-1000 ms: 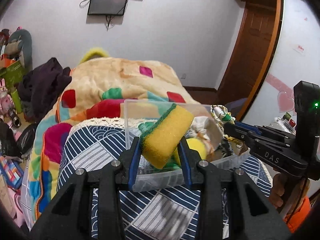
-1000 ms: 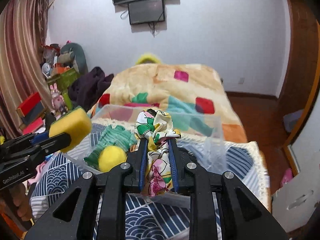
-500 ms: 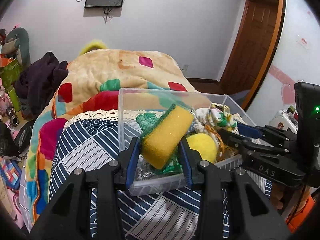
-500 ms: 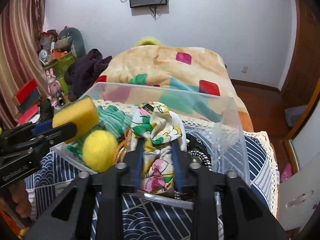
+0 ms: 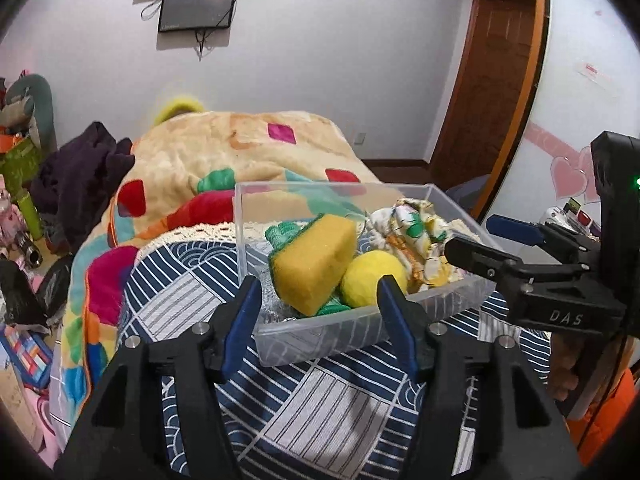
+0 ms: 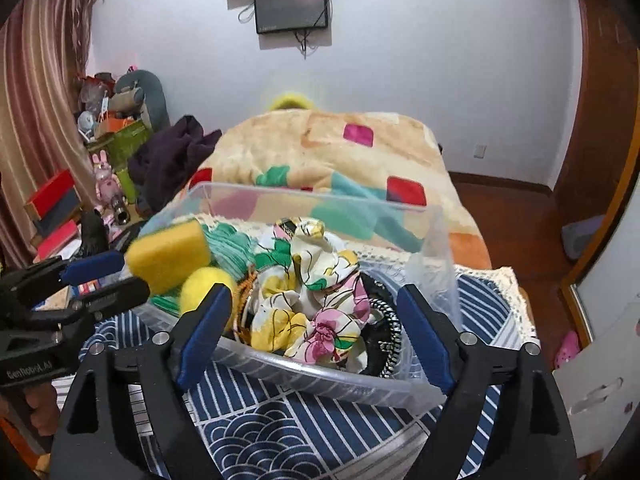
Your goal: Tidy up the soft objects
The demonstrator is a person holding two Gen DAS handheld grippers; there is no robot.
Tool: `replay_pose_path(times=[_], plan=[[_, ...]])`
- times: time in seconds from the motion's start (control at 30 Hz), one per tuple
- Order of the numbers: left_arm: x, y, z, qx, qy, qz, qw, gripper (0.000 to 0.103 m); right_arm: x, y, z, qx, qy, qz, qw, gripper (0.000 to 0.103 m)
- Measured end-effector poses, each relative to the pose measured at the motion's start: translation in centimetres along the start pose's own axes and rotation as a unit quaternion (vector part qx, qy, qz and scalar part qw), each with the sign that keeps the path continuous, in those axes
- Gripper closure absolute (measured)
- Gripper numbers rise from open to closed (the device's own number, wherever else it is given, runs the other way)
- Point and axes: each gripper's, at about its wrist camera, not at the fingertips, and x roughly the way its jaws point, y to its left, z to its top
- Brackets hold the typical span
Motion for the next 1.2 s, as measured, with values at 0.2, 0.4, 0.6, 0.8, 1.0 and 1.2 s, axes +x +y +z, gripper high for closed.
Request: replay_pose_path(times=[0.2,0.4,0.6,0.8,1.0,1.2], plan=[[-3.7,-0.2,0.9,-0.005,-0.040,-0.020,0.9990,0.041,-3.3,0.7,0.4,-0.009,-0.044,-0.002,0.999,0.020],[-8.1,-1.1,2.0,0.006,-0.094,-0.021,0.9954,0.031,-7.1,1.5,1.1,-0.006,-0.098,0.008,0.995,0.020],[-11.8,-2.0,2.1,0.009,-0.138,-0.013,0.9903,0.014,-10.8,2.2,1.4,-0.004,-0.152,0.016,0.988,0.011],[-14.3,-3.0,1.2,0.017,-0.169,-0.005,0.9855,0.001,-13.4,2.8,0.5,-0.003,-0.197,0.013,0.980,0.000],[-15.8,-3.4,0.7,0.019,-0.183,-0.003,0.9829,0.000,-13.9,3.5,-0.3,-0.009,-0.206,0.007,0.978,0.000],[-16.8,-3.9,0.1,0.026,-0.200,0.007,0.9794,0.000,-14.7,3.3,-0.9,-0.001,-0.210,0.014,0.978,0.000]])
